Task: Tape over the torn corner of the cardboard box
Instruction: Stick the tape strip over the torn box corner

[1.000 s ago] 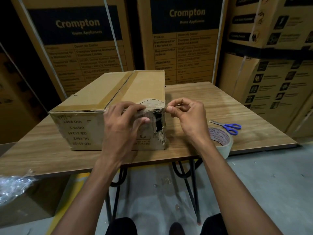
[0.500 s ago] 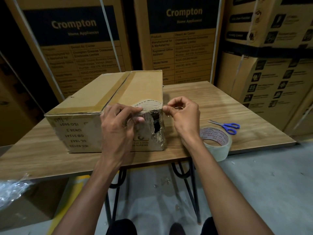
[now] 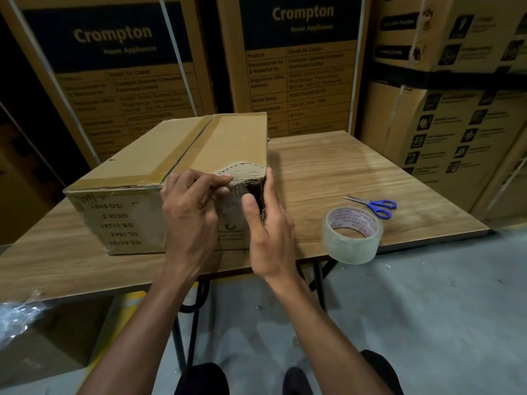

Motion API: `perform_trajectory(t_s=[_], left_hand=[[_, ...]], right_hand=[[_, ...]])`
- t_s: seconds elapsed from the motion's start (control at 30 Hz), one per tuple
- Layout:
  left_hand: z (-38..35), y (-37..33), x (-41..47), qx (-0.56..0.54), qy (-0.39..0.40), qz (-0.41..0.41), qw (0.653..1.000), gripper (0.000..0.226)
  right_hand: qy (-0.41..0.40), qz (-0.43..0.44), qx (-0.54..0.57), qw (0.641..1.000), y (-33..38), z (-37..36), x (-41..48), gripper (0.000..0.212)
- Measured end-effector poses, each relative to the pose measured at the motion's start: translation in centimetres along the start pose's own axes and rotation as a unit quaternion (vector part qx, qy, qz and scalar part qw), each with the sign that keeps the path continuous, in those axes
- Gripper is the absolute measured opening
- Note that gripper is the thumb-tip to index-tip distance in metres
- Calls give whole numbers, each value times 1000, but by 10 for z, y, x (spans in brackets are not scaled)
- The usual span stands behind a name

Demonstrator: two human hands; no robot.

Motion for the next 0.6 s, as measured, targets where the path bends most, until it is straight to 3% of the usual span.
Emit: perform_trajectory(t_s=[0.2, 0.3, 0.37, 0.47, 0.53, 0.6], left_hand=[[2, 1, 2, 13, 20, 4, 1000, 18], [10, -21, -12, 12, 15, -4, 1000, 22], [6, -50, -30, -45, 27, -11, 999, 24], [-44, -80, -52, -192, 180, 67, 962, 28], [-85, -85, -64, -221, 293, 110, 924, 56], [-115, -85, -68, -206, 360, 88, 906, 86]], right_hand=[[41, -44, -21, 998, -3, 16, 18, 70], [-34, 40, -67, 996, 14, 76, 8, 57], [-95, 100, -99, 986, 17, 126, -3, 41], [-98, 115, -162, 975, 2, 175, -10, 30], [-48, 105, -214, 970, -11, 180, -9, 28], [-1, 102, -253, 962, -21, 176, -10, 30]])
Point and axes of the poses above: each hand's wrist, its own x-axis towards the middle knuckle, its own z-axis out of the back of the hand, y = z × x, the point moved 10 cm from there along x, towards the middle knuckle, and after that the axes turned 5 degrees about -z, right-handed, at the moved point
